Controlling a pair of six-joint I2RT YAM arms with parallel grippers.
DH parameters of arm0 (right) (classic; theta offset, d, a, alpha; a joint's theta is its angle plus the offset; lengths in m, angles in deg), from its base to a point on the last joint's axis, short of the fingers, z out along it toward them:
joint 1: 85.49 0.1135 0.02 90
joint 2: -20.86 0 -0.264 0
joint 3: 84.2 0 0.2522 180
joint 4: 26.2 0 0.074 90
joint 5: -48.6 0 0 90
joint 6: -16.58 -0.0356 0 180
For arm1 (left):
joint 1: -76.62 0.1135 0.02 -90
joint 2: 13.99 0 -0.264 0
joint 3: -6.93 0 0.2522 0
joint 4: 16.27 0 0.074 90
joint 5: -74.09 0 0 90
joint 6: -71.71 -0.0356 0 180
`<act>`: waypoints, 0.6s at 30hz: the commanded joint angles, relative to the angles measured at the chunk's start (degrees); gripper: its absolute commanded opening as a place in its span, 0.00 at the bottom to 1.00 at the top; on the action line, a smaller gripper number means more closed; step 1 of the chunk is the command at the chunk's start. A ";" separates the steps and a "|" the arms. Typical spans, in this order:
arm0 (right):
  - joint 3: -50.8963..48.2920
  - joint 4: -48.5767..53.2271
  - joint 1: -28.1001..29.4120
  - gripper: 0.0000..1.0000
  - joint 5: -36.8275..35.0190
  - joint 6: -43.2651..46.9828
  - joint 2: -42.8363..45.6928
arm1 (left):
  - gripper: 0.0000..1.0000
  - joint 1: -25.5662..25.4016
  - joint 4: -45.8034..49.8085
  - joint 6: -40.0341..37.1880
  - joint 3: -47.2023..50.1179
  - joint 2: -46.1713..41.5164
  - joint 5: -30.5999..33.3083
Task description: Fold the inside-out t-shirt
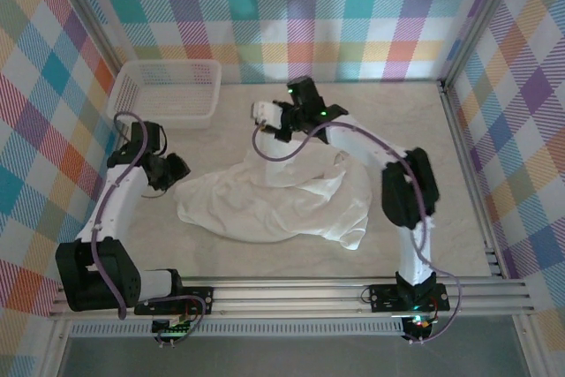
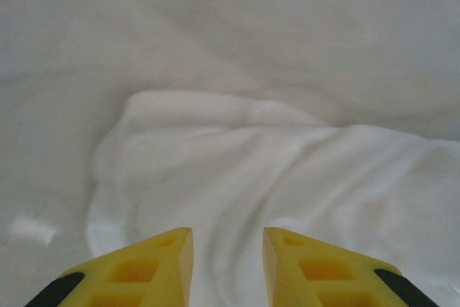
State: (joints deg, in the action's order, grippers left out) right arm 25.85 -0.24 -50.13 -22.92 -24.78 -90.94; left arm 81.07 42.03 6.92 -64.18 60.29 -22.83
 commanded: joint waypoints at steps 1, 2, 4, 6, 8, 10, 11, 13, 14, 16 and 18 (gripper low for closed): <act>-6.10 -11.41 0.23 0.00 -8.56 -17.64 7.72 | 0.31 0.60 2.32 8.42 4.96 -0.81 4.51; -7.26 -10.54 0.35 0.00 -7.95 -20.47 9.41 | 0.32 0.68 1.34 10.02 6.67 -0.85 6.02; -8.62 -8.67 0.79 0.00 -5.83 -24.76 11.69 | 0.34 0.69 -2.17 11.01 8.94 -0.22 6.75; -9.94 -7.65 1.45 0.00 -3.84 -26.56 13.23 | 0.36 0.70 -7.81 10.38 11.02 1.04 5.83; -10.94 -7.20 2.23 0.00 -2.22 -26.46 14.14 | 0.41 0.74 -10.72 8.93 11.00 3.73 5.43; -10.71 -6.28 2.65 0.00 -1.34 -25.98 14.30 | 0.42 0.71 -10.78 8.46 9.83 6.65 6.89; -10.24 -5.60 2.69 0.00 -1.10 -25.81 14.21 | 0.42 0.73 -10.80 8.22 9.75 7.83 8.09; -9.72 -4.77 2.72 0.00 -0.88 -25.74 14.09 | 0.43 0.74 -13.25 7.09 10.65 9.19 10.30; -9.55 -4.50 2.79 0.00 -0.59 -25.49 14.09 | 0.44 0.74 -14.94 6.50 11.29 9.67 11.16; -9.16 -3.99 2.78 0.00 -0.25 -25.46 14.05 | 0.43 0.72 -17.08 5.85 11.81 10.64 12.09; -8.05 -3.03 2.74 0.00 -1.07 -26.14 14.15 | 0.16 0.74 -16.03 6.38 10.42 10.83 12.32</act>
State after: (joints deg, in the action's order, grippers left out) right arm 15.62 -4.39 -47.47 -25.09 -49.09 -77.00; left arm 81.33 28.06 14.09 -53.12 70.76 -13.21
